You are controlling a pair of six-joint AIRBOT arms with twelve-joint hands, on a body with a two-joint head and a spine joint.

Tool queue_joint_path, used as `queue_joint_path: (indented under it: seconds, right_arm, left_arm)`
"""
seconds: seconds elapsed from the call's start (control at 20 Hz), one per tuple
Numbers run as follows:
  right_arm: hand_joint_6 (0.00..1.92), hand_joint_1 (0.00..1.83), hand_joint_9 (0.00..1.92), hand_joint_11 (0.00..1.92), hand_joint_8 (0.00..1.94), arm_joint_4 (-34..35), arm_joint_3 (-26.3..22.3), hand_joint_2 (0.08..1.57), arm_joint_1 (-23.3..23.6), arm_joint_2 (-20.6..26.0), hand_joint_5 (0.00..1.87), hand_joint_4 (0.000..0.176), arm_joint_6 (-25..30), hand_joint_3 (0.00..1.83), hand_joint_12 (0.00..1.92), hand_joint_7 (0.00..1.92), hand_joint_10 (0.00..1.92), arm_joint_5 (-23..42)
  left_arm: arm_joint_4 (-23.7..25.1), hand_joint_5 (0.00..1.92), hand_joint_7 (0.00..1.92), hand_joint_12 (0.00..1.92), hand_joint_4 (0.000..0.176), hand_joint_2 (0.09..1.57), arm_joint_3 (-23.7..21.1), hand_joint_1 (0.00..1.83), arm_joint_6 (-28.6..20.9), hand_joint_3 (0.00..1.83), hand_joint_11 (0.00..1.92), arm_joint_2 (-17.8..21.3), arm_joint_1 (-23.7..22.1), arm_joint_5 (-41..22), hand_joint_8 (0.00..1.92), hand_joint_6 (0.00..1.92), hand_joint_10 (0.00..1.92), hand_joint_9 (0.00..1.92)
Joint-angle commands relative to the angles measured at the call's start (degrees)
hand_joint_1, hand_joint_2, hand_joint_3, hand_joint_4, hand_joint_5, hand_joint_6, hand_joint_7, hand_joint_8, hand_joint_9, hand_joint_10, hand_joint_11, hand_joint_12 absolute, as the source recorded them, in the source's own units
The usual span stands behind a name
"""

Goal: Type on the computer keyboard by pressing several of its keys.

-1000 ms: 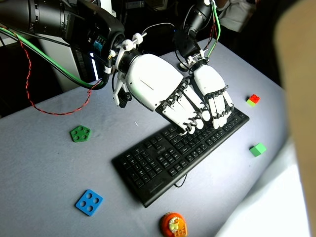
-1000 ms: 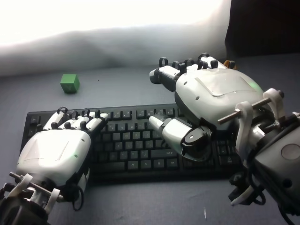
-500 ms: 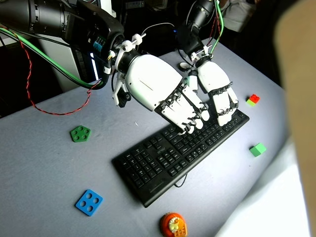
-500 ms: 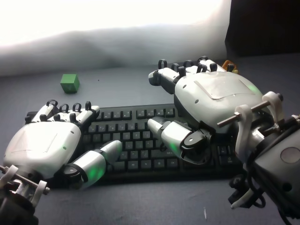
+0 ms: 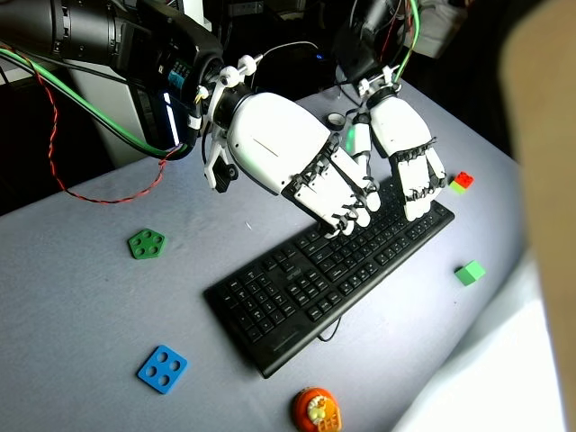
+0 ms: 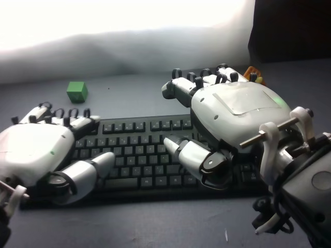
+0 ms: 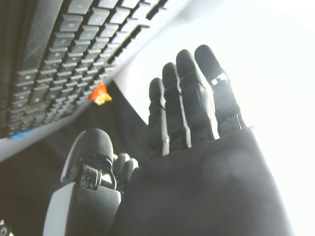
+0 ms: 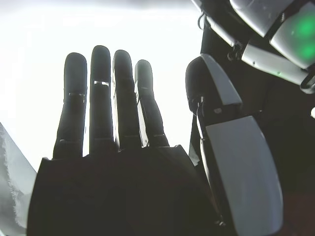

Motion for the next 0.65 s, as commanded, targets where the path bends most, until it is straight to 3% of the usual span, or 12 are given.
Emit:
queue_joint_path:
  seconds: [0.0, 0.1, 0.25, 0.45, 0.5, 0.6]
  right_arm:
    - [0.47, 0.73, 0.2, 0.0, 0.01, -5.42, -0.33, 1.28, 0.1, 0.01, 0.23, 0.0, 0.05, 0.0, 1.5, 0.42, 0.73, 2.65]
    - [0.47, 0.73, 0.23, 0.0, 0.02, -5.87, -0.41, 1.27, -0.31, -0.25, 0.24, 0.0, -0.11, 0.0, 1.5, 0.45, 0.74, 2.79]
    - [0.5, 0.57, 0.23, 0.0, 0.03, -6.96, -0.84, 1.29, -0.92, -0.55, 0.29, 0.0, -0.11, 0.0, 1.53, 0.5, 0.74, 3.09]
    - [0.72, 0.36, 0.36, 0.0, 0.11, -7.2, -1.14, 1.29, -1.03, -0.94, 0.29, 0.0, -0.15, 0.0, 1.68, 0.69, 0.99, 3.19]
    - [0.82, 0.3, 0.41, 0.0, 0.29, -7.23, -1.18, 1.29, -1.05, -1.05, 0.28, 0.0, -0.2, 0.0, 1.73, 0.71, 1.08, 3.3]
    - [0.9, 0.29, 0.51, 0.14, 0.92, -7.28, -1.27, 1.28, -1.1, -1.19, 0.41, 0.0, -0.3, 0.0, 1.88, 0.66, 1.37, 3.34]
  left_arm:
    - [1.02, 0.32, 0.39, 1.08, 0.0, 1.39, -0.28, 0.07, 0.04, 0.0, 0.0, 1.39, -0.53, -3.73, 0.01, 0.01, 0.02, 0.4]
    - [0.1, 0.31, 0.4, 1.09, 0.0, 1.4, -0.73, 0.09, 0.35, 0.0, 0.0, 3.25, -1.48, -1.94, 0.01, 0.0, 0.02, 0.41]
    - [0.1, 0.35, 0.41, 1.15, 0.0, 1.41, -0.9, 0.12, 1.41, 0.0, 0.0, 5.52, -3.94, 0.79, 0.01, 0.02, 0.02, 0.43]
    - [0.09, 0.49, 0.54, 1.33, 0.0, 1.36, -1.35, 0.31, 2.17, 0.0, 0.0, 7.53, -6.86, 3.35, 0.03, 0.04, 0.06, 0.55]
    - [0.07, 0.53, 0.6, 1.36, 0.0, 1.37, -1.58, 0.3, 2.22, 0.0, 0.0, 8.01, -7.12, 3.77, 0.05, 0.05, 0.08, 0.59]
    - [0.01, 0.65, 0.73, 1.5, 0.0, 1.39, -1.94, 0.26, 2.22, 0.0, 0.0, 8.77, -7.56, 4.84, 0.06, 0.08, 0.22, 0.63]
